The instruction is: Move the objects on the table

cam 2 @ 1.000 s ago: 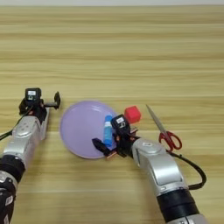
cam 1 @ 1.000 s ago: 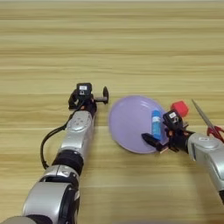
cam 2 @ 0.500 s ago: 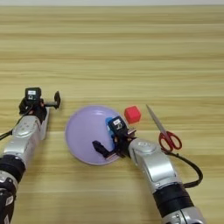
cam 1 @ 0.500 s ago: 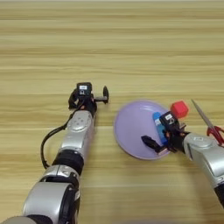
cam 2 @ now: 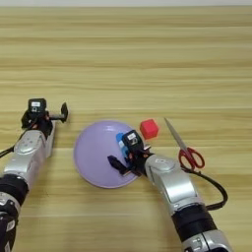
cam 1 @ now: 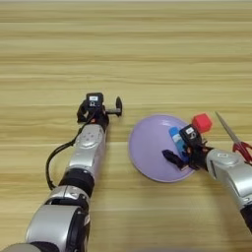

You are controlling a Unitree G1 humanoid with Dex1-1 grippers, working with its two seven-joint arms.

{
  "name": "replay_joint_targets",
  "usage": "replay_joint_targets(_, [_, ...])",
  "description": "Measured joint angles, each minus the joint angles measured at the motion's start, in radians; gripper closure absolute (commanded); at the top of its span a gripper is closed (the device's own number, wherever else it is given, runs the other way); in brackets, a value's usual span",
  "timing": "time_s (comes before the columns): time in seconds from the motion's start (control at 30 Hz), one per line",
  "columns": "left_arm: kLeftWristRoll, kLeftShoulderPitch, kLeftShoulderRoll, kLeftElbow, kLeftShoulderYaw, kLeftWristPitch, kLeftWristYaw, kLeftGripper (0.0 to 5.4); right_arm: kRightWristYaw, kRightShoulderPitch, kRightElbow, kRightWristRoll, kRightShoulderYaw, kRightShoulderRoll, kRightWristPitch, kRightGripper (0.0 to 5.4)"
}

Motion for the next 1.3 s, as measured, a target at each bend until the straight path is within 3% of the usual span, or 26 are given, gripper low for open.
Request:
replay_joint_targets(0.7, [0.0, 0.0, 0.0, 0.0, 0.0, 0.0, 0.0, 0.0, 0.008, -0.008, 0.024, 0.002, 0.002, 0.015, -0.02, 3.95])
replay_joint_targets(1.3, [0.0, 0.0, 0.001, 0.0, 0.0, 0.0, -0.002, 0.0, 0.016, -0.004, 0.031, 0.005, -0.024, 0.033, -0.048, 3.99])
